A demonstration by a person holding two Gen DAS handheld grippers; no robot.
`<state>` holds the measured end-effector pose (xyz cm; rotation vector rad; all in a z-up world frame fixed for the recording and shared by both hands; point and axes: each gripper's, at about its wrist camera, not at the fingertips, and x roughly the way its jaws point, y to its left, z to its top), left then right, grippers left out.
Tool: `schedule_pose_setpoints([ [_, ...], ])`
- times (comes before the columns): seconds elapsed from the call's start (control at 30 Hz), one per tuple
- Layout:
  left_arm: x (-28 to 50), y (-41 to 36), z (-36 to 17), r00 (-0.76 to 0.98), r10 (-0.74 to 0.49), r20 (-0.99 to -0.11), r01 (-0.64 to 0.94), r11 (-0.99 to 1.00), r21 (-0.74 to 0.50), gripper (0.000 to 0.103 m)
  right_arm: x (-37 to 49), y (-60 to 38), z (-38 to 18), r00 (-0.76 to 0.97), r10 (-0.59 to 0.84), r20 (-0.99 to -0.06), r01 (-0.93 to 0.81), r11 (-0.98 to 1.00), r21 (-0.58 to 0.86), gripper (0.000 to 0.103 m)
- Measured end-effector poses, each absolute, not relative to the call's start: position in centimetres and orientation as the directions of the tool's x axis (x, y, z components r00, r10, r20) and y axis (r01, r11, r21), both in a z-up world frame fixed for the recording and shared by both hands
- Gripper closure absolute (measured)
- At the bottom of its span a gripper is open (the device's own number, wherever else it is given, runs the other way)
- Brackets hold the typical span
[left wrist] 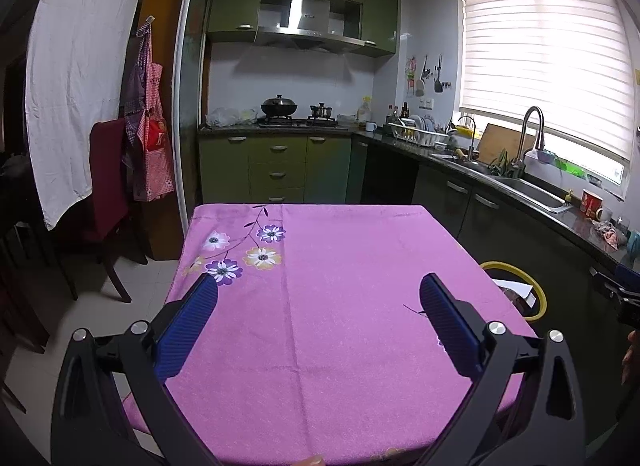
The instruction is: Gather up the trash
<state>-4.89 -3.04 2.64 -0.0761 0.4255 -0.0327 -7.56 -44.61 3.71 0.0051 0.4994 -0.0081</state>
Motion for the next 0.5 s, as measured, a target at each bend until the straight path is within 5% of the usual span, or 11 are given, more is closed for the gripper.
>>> schedule_pose_setpoints([
  [0.5, -4.19, -3.60, 2.01, 0.902, -0.055, -0.429, 0.028, 0.997, -0.069, 0.007, -7.11, -44.47, 3.56, 0.873, -0.007, -0.487, 0.006, 1.000, -0.004, 0.005],
])
